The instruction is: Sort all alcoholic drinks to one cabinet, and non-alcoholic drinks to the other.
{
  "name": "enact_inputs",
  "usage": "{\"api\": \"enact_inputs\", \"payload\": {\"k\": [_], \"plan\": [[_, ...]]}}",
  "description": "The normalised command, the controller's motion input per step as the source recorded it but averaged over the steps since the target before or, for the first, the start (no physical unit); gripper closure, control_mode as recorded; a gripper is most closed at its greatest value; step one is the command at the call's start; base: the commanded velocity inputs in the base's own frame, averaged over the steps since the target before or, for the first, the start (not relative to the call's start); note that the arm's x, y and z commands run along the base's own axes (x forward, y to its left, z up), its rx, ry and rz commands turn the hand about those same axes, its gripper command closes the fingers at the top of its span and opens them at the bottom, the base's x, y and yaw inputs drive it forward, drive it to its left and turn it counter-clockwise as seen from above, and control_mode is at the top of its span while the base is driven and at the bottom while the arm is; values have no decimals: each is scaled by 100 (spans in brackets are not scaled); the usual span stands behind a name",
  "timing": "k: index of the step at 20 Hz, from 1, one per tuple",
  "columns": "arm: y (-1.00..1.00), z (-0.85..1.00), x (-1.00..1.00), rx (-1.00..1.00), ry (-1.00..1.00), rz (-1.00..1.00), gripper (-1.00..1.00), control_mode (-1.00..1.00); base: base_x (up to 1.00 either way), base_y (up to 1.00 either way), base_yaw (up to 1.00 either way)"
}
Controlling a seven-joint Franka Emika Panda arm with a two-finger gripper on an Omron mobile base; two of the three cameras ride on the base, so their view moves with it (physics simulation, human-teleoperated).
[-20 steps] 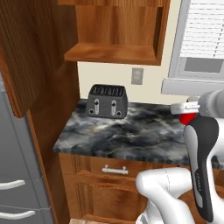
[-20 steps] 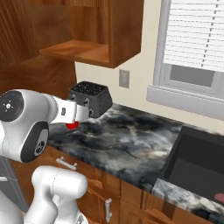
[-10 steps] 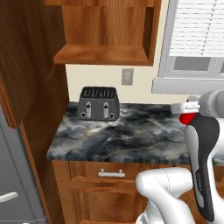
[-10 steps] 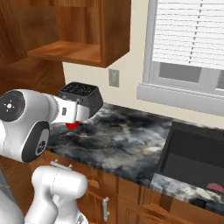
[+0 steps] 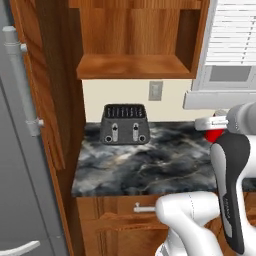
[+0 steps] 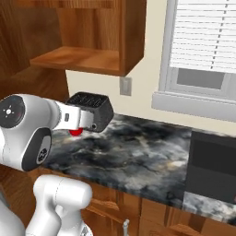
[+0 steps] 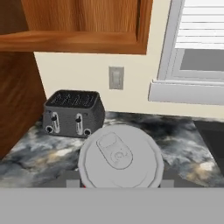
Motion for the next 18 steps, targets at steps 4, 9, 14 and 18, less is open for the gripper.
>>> {"api": "enact_inputs", "payload": {"k": [4,9,14,18], "plan": [[0,0,0,0,0,0,100,100,45,40,-19],[0,0,0,0,0,0,100,100,45,31,-18],[0,0,0,0,0,0,100,100,46,35,-18],[0,0,0,0,0,0,100,100,43,39,-17]]}}
